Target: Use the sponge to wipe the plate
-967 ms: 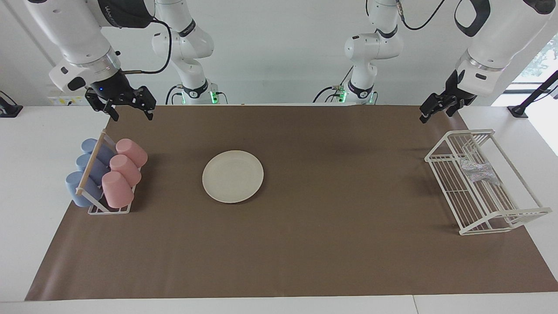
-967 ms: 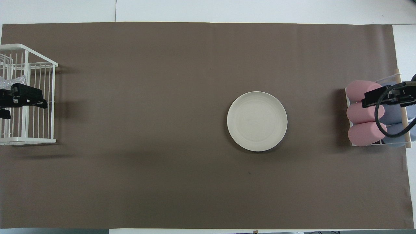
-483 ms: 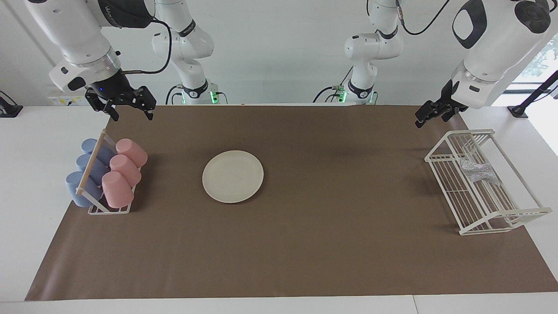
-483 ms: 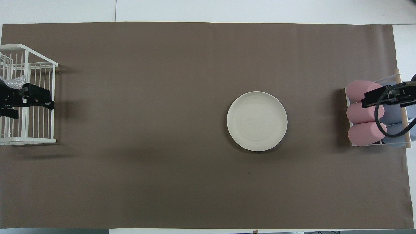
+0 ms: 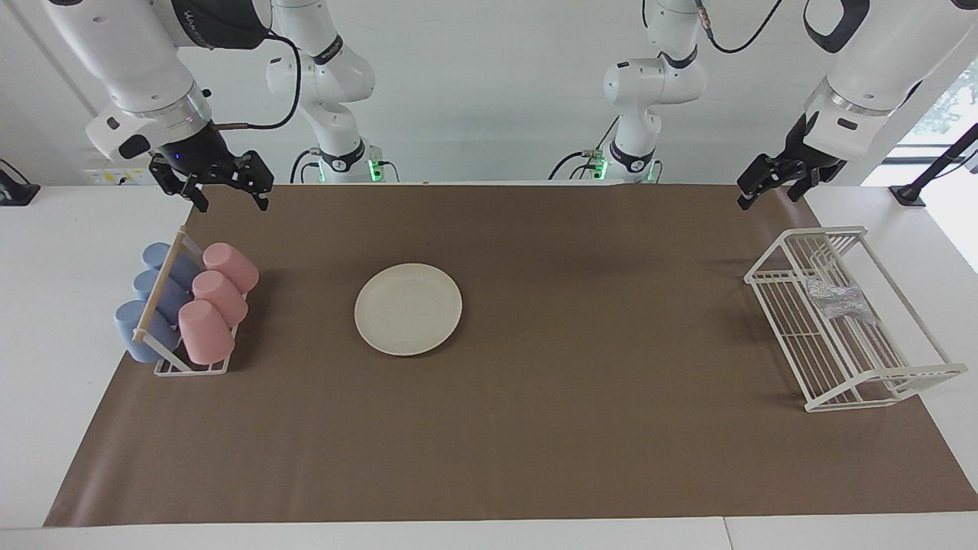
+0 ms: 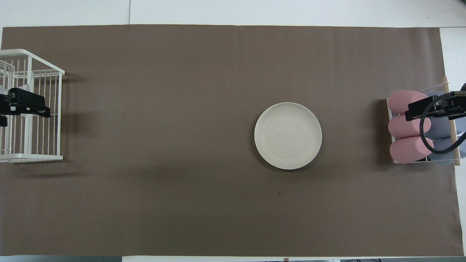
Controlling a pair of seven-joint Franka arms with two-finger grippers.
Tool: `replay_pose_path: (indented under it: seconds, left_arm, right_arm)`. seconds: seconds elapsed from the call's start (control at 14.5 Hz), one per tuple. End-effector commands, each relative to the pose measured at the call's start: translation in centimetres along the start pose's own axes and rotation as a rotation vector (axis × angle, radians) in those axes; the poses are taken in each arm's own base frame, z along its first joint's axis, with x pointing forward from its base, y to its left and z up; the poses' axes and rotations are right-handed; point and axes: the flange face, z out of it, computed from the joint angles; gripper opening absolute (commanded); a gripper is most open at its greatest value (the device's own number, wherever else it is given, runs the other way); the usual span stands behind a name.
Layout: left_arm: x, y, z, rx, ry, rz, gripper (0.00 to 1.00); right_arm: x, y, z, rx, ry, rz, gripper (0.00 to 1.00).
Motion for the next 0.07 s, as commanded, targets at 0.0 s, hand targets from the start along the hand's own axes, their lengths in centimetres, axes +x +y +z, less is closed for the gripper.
replay_pose_path:
  seconds: [0.0]
  left_arm:
    - [-0.07, -0.40, -0.31, -0.003, -0.011, 0.010, 1.00]
  right_arm:
    - [-0.66, 0.07, -0.24, -0.007, -0.007, 0.010, 1.00]
